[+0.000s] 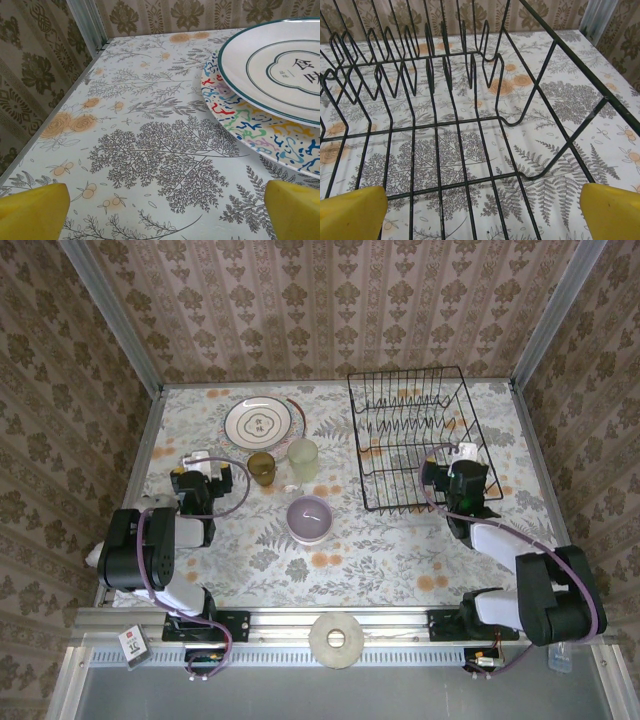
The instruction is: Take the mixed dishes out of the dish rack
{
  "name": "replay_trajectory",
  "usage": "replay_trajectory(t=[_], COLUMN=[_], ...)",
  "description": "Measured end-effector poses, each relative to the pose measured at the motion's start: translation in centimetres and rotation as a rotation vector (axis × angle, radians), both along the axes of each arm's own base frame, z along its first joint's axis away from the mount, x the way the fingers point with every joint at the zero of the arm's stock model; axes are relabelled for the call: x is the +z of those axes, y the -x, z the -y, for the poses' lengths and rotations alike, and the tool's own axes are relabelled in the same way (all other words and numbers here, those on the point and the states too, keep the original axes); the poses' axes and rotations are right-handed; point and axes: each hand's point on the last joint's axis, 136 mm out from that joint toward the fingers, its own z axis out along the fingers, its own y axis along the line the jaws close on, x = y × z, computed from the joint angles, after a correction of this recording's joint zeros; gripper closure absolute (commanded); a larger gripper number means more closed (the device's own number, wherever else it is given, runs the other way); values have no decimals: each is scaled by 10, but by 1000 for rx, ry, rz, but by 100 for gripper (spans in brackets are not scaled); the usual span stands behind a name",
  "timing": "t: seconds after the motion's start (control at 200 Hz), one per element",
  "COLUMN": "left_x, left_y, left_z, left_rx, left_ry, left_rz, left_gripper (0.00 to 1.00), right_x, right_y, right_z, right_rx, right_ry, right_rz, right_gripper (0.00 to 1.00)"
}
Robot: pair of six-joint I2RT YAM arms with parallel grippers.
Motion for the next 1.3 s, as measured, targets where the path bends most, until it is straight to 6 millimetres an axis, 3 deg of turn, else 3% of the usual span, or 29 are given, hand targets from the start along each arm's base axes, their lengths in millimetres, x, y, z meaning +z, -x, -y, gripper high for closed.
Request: replay_trajectory(t=[0.385, 0.795, 1.3], left_x=[0, 0, 0], left_y=[0, 0, 0], left_z=[1, 1, 1], left_rx=[-3, -3, -3], left_ry=[1, 1, 1], left_rz=[-2, -2, -2], left_gripper=[0, 0, 0], right_x=[2, 23, 14], right_y=[-15, -21, -33], right_z=[-6, -12, -8], right_rx=[66, 126, 142], right_ry=[48, 22, 1], right_rz=[117, 286, 213], right_gripper=[0, 0, 0])
